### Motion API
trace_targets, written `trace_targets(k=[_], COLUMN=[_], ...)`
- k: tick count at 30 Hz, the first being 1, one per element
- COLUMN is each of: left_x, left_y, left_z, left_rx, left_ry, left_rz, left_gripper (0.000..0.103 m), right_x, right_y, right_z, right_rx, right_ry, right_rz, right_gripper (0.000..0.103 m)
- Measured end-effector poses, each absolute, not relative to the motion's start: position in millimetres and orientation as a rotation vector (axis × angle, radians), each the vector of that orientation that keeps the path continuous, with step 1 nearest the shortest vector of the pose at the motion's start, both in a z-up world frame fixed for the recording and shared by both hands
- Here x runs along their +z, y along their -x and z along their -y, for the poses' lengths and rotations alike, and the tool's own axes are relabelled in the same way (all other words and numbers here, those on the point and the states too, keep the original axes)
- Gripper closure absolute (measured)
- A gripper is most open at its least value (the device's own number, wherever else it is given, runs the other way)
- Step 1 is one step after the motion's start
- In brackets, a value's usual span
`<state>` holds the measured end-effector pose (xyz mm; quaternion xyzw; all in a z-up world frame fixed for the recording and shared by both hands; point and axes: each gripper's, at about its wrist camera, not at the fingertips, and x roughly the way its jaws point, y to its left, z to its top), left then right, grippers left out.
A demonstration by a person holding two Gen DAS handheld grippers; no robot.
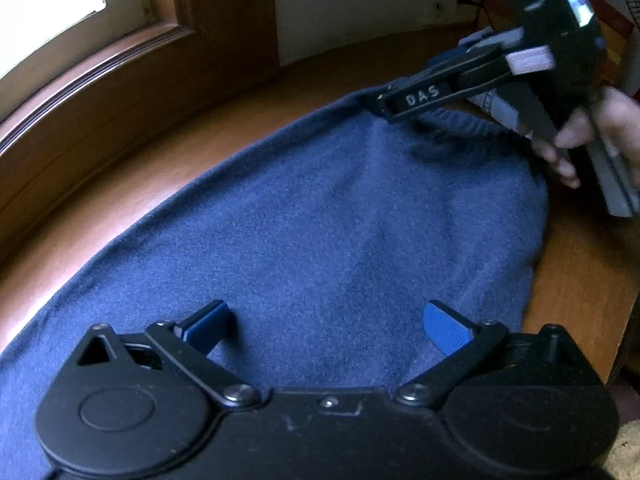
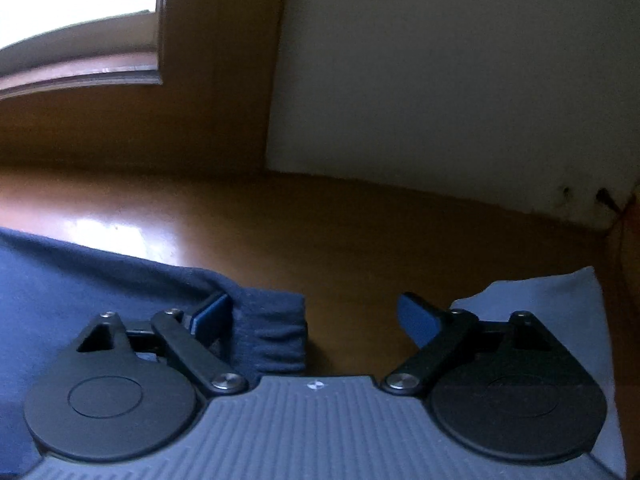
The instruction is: Fold clothes
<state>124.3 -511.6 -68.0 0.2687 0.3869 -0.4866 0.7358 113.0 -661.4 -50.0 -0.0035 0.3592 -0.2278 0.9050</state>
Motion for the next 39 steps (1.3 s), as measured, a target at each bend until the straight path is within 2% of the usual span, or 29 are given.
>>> trace_targets(k=[5,8,13,20,23,27,30,32,36,38,39], left_x=[-67,-67,-66,-65,-65,-65,-68,-70,-70,-69,-67], left_y=[-122,-122,-119,-114,-114,-115,-119,-121,-122,-125,-127], left_z=[511,511,510,509,511,510,511,513,515,517,516], left_rx=[-1.068,-1.068,-1.068,-1.078,-1.078,-1.078,-1.077,-1.075,-1.067,-1.045,-1.029], left_ry=[-0.589,-0.589,-0.588,-0.589,-0.587,-0.587,-0.584,-0.582,-0.581,-0.572,-0.558], left_rz=[-0.849,-0.848,-0.845,-0.838,-0.838,-0.838,-0.837,-0.836,-0.843,-0.864,-0.879], left_gripper=[0.000,0.000,0.000,0.000,0.000,0.000,0.000,0.000,0.000,0.000,0.000], right_x=[-18,-19,-33,-46,-45,-43,-41,-40,-36,-26,-19], right_y=[-99,-107,-117,-117,-99,-75,-56,-44,-22,-13,-7], right_z=[632,633,655,677,673,668,664,661,659,662,657], right_rx=[-0.293,-0.071,-0.130,-0.203,-0.220,-0.242,-0.259,-0.270,-0.315,-0.395,-0.405], right_ry=[-0.076,-0.246,-0.271,-0.292,-0.284,-0.274,-0.266,-0.261,-0.251,-0.231,-0.204], right_rz=[-0.648,-0.693,-0.724,-0.753,-0.750,-0.747,-0.743,-0.741,-0.745,-0.747,-0.731], right_gripper=[0.020,0.020,0.022,0.042,0.041,0.030,0.029,0.029,0.051,0.049,0.040])
